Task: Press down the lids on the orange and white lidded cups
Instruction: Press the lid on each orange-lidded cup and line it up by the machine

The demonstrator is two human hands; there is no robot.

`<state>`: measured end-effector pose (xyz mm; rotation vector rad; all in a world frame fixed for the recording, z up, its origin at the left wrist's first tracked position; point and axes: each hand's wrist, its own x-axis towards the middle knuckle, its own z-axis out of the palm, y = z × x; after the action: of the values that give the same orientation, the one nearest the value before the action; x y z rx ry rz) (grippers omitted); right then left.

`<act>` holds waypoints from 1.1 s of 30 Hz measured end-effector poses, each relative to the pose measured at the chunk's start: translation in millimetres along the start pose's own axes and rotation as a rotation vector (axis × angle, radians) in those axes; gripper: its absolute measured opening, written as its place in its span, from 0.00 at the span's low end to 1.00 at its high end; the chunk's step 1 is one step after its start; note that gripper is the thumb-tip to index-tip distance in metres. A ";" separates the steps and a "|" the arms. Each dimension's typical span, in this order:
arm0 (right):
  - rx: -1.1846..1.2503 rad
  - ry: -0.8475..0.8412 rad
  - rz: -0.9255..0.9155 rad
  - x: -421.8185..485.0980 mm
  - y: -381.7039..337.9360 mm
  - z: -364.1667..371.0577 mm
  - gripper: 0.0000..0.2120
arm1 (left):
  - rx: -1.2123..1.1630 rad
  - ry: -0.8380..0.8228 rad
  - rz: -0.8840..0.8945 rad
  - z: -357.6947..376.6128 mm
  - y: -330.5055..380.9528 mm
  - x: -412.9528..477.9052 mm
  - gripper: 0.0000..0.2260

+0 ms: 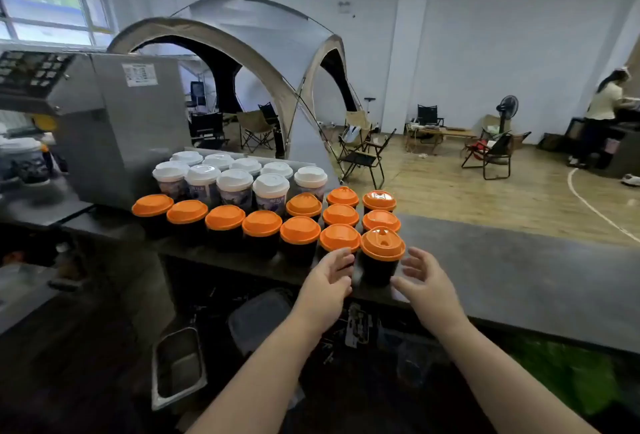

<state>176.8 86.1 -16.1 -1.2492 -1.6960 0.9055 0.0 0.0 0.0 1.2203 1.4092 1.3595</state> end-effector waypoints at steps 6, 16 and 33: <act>-0.125 -0.128 0.013 60.6 44.4 -1.0 0.35 | 0.010 0.121 -0.126 49.9 -24.9 46.3 0.27; 0.109 -0.204 -0.160 79.9 84.8 -4.4 0.34 | -0.037 0.218 -0.071 86.3 -47.7 63.4 0.22; -0.056 -0.008 -0.122 102.2 136.8 -208.9 0.30 | -0.285 -0.299 -0.192 241.6 -24.0 175.8 0.19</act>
<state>401.3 234.7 -34.3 -1.1657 -1.7946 0.7960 196.8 223.5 -33.8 1.0222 1.0529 1.1455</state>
